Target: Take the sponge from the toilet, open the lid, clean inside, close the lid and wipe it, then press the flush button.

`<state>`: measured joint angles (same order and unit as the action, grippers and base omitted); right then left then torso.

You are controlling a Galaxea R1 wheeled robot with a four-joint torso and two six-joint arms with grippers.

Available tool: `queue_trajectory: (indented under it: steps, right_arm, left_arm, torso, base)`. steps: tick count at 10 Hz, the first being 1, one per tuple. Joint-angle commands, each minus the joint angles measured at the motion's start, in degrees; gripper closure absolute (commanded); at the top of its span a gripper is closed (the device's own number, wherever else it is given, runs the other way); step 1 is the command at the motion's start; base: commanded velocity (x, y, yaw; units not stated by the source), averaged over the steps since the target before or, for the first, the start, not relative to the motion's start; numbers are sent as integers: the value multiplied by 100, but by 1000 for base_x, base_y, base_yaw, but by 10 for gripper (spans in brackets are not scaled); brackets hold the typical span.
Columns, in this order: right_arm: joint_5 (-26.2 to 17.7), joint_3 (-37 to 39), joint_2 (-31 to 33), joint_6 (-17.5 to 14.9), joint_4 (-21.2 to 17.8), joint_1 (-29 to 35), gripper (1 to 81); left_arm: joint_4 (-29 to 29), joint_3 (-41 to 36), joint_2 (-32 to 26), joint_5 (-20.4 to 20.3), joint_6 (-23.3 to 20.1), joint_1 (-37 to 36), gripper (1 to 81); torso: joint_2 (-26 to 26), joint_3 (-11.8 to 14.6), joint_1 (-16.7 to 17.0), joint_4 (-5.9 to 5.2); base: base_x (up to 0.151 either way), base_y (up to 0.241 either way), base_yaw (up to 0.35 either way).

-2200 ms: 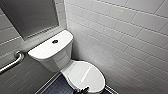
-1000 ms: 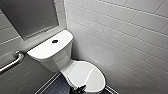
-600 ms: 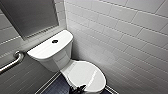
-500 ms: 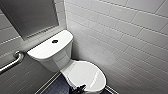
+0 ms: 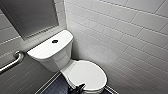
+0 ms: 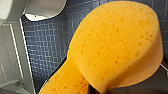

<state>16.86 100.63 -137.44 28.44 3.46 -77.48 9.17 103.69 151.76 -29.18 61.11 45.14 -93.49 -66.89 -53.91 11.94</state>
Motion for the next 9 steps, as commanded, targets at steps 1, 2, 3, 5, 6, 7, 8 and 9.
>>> queue_trajectory:
  steps: [1, 2, 3, 5, 6, 7, 8, 9]
  right_arm:
    - [-297, -62, 249, 21, 102, 53, 811]
    - [-297, -62, 240, 12, 102, 53, 811]
    - [-297, -62, 240, 12, 102, 53, 811]
    - [-297, -62, 232, 21, 102, 61, 811]
    - [-297, -62, 232, 13, 102, 70, 811]
    - [-297, -62, 223, 12, 102, 79, 811]
    - [-297, -80, 223, 21, 102, 79, 811]
    - [-297, -89, 223, 21, 102, 79, 811]
  left_arm:
    - [94, -402, -119, -905, -126, -941, 10]
    - [77, -455, -154, -931, -126, -941, 10]
    - [76, -516, -198, -984, -126, -950, 10]
    - [50, -604, -225, -975, -125, -1011, 10]
    - [-29, -587, -155, -914, -126, -1038, 10]
    - [-73, -508, -93, -887, -126, -1160, 10]
    - [-90, -499, -84, -879, -126, -1274, 10]
    - [-134, -499, -84, -870, -126, -1362, 10]
  torso:
    - [0, 224, 0, 0]
    - [2, 258, 0, 0]
    - [2, 118, 0, 0]
    - [0, 184, 0, 0]
    - [0, 182, 0, 0]
    - [0, 182, 0, 0]
    - [0, 182, 0, 0]
    - [0, 182, 0, 0]
  base:
    - [0, 0, 0]
    - [0, 0, 0]
    - [0, 0, 0]
    - [0, 0, 0]
    - [0, 0, 0]
    - [0, 0, 0]
    - [0, 0, 0]
    - [0, 0, 0]
